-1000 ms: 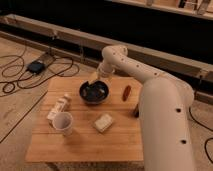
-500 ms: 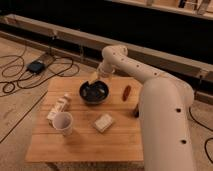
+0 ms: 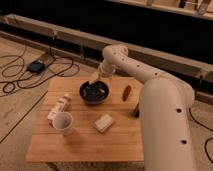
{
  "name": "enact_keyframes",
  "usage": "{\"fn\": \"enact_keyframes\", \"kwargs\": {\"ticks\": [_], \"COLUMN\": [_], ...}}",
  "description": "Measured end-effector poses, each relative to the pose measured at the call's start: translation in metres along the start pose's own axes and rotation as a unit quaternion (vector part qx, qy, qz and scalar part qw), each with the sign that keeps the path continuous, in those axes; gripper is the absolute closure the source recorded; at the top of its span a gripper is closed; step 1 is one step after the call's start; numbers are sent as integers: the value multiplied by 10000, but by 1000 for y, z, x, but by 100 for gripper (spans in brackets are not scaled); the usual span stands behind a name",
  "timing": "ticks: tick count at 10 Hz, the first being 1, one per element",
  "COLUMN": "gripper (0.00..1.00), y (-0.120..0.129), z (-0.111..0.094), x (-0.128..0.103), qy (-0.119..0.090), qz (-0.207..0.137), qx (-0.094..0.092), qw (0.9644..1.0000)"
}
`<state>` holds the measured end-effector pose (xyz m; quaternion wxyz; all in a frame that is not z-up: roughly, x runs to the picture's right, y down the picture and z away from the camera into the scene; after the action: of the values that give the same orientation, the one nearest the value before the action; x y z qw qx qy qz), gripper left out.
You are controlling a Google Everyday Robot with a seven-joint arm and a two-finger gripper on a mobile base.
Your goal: Knock the eraser over
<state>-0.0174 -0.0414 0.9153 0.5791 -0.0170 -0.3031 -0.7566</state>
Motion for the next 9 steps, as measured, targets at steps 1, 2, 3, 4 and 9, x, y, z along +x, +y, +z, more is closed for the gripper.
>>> {"fn": "enact_keyframes", "kwargs": {"ticks": [1,2,3,4,9], "gripper": [20,20,20,20,20], "y": [17,29,49,63,127], "z": [-4,-6,-11,-15,-48], "x": [-5,-10,-19,-26,-81], "qy": [-26,-48,-77,-96,-146], "qz": [53,103,192,272,1003], "qx": [-88,-162,-276,-357,-791], "qw": [9999,9998,9994,9989,9917]}}
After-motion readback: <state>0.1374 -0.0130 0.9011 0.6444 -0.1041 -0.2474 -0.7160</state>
